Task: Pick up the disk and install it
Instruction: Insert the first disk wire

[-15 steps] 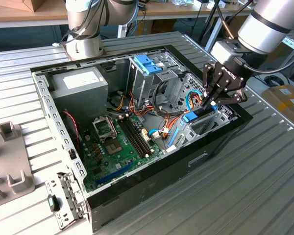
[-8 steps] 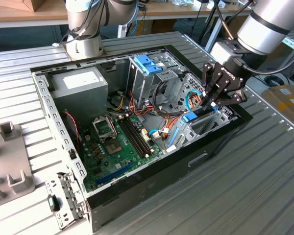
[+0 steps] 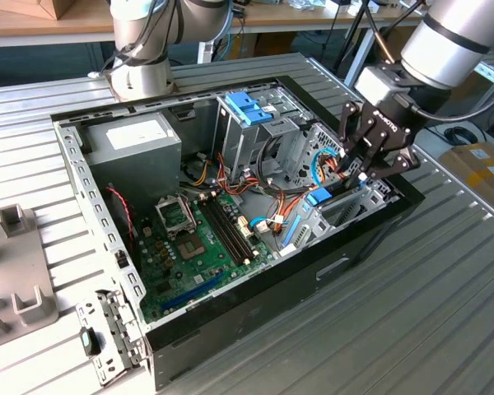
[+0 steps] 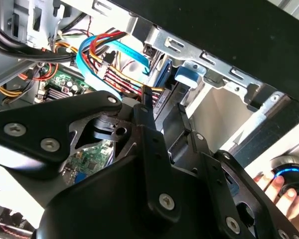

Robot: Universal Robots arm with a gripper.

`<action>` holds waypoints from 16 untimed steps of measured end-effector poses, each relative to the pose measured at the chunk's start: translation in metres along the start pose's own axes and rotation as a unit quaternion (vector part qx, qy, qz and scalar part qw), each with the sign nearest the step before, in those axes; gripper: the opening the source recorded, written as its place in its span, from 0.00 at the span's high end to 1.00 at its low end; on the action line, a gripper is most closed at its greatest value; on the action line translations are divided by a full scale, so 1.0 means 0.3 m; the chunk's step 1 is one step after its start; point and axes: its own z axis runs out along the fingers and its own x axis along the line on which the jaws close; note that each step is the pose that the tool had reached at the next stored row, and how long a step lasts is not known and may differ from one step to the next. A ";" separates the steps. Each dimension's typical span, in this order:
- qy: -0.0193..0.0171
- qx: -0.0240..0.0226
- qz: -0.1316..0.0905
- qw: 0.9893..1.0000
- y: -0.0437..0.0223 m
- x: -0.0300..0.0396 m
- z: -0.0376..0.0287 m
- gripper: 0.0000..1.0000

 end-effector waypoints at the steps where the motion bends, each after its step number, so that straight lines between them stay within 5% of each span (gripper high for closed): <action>1: 0.000 0.000 0.000 1.000 0.001 0.000 -0.006 0.64; 13: 0.000 0.001 0.000 1.000 0.006 -0.001 -0.044 0.64; 16: 0.000 0.001 0.000 1.000 0.006 -0.001 -0.045 0.78</action>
